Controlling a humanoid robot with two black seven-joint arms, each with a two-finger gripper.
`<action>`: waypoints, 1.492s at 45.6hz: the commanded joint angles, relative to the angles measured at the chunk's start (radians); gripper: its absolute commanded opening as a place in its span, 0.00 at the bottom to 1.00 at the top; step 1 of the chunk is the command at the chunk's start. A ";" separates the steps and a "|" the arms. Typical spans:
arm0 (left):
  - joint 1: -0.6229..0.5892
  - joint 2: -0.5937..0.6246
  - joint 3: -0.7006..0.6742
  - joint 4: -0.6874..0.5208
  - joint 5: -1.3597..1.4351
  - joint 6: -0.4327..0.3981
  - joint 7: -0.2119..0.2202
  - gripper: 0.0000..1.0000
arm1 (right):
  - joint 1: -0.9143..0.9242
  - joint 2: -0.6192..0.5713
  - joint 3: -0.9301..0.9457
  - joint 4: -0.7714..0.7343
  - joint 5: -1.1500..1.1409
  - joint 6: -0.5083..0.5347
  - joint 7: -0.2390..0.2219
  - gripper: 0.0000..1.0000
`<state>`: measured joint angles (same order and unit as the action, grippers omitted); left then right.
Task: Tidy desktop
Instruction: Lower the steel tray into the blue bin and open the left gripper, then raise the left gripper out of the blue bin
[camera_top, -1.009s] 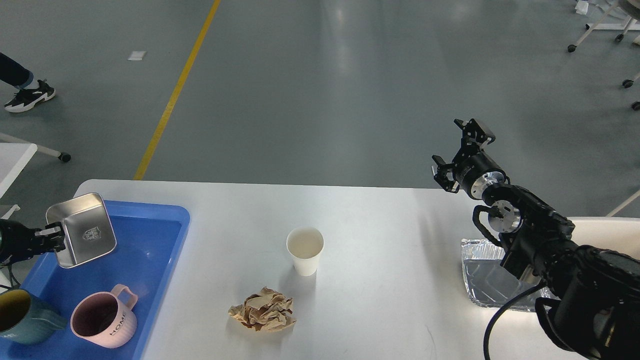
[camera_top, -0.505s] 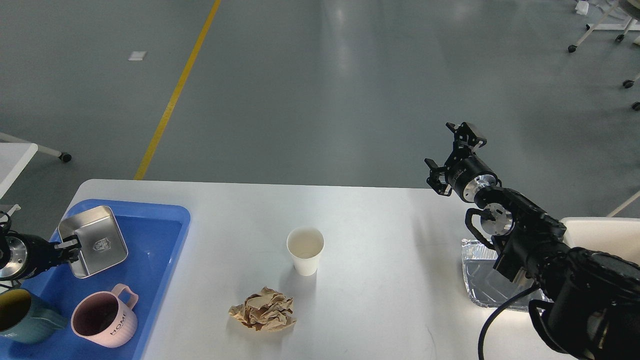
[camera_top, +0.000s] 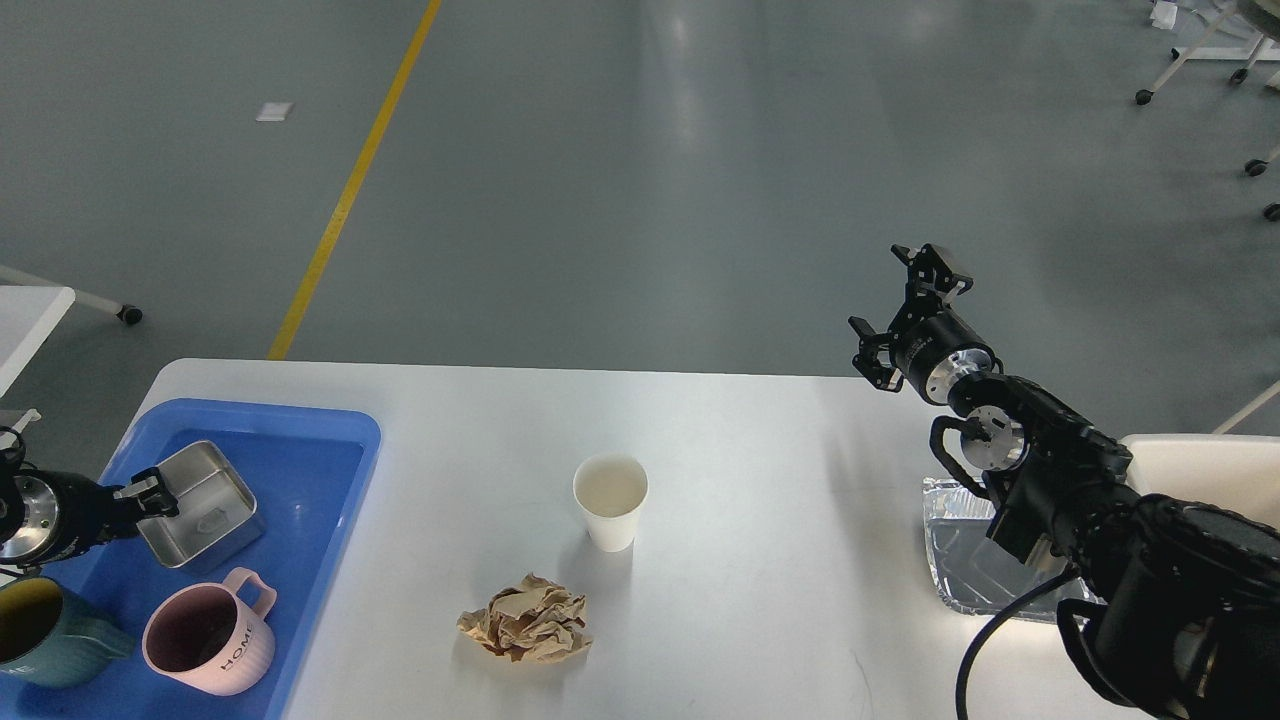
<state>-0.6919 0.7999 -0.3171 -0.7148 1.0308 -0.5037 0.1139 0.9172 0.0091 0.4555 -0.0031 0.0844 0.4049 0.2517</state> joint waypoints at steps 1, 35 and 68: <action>-0.006 0.007 -0.002 0.000 -0.104 -0.007 0.001 0.87 | 0.002 0.003 0.000 0.000 0.000 -0.001 0.000 1.00; -0.321 -0.179 -0.506 -0.009 -0.575 -0.167 0.051 0.97 | 0.012 0.015 -0.003 0.002 -0.005 0.000 0.000 1.00; 0.112 -0.676 -0.907 0.146 -1.172 -0.243 -0.074 0.97 | -0.011 0.019 -0.006 0.008 -0.017 0.018 0.001 1.00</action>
<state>-0.5833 0.1537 -1.2233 -0.6077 -0.1412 -0.6997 0.1497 0.9085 0.0260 0.4473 0.0076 0.0661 0.4257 0.2488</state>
